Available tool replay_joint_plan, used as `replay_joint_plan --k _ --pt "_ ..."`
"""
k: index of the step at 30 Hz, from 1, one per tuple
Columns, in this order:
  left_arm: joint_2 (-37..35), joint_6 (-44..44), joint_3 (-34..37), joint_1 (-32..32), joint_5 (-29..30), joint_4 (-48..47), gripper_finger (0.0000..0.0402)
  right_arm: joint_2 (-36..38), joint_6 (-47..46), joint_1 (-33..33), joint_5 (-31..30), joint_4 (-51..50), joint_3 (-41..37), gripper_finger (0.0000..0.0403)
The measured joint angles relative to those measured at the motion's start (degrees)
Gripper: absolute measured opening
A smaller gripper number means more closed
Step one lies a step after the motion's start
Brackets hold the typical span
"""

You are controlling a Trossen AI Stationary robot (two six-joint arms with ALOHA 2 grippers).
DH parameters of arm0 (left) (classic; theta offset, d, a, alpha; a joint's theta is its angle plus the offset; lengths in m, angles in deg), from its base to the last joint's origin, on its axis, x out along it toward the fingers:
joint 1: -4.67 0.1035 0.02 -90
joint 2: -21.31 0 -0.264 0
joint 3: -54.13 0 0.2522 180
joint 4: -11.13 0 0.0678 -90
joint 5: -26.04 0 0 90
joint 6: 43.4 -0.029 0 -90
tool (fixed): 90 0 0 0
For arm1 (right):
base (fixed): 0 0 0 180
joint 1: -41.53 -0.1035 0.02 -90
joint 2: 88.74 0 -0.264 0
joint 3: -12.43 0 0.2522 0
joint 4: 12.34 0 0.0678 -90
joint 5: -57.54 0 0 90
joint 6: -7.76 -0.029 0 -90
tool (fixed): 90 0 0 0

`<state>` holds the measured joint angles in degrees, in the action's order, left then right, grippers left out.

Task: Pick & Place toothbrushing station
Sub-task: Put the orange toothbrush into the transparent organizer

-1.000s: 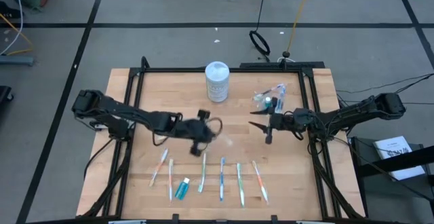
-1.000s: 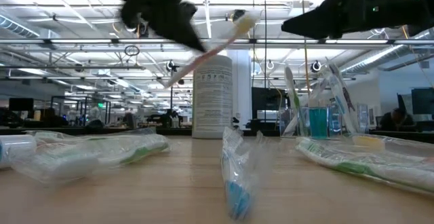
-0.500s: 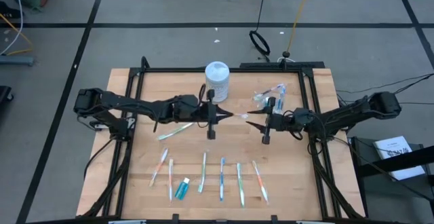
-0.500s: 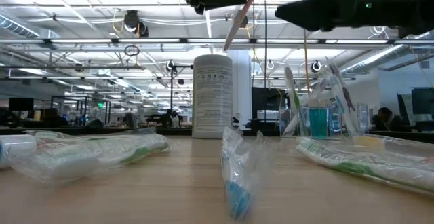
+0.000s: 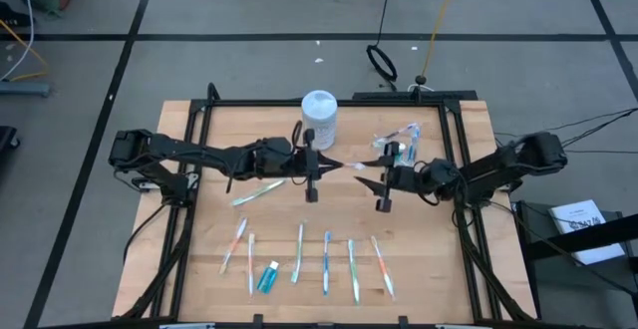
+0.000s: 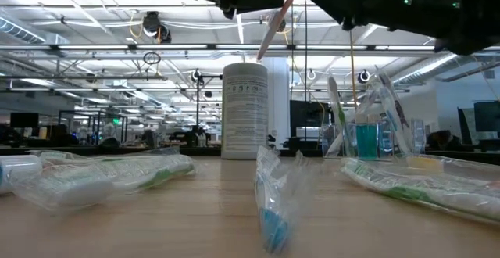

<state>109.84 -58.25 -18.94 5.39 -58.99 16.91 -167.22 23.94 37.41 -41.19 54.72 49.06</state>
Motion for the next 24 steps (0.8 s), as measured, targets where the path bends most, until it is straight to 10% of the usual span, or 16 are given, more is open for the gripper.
replay_joint_plan --k 11,24 --pt "0.0 -0.3 0.0 0.0 0.1 -1.3 0.0011 -4.7 1.0 1.1 -0.1 -5.6 7.8 0.015" --pt "0.0 0.2 0.0 0.0 5.5 -3.6 0.0016 -4.6 1.1 1.1 -2.5 -6.7 7.7 0.0034"
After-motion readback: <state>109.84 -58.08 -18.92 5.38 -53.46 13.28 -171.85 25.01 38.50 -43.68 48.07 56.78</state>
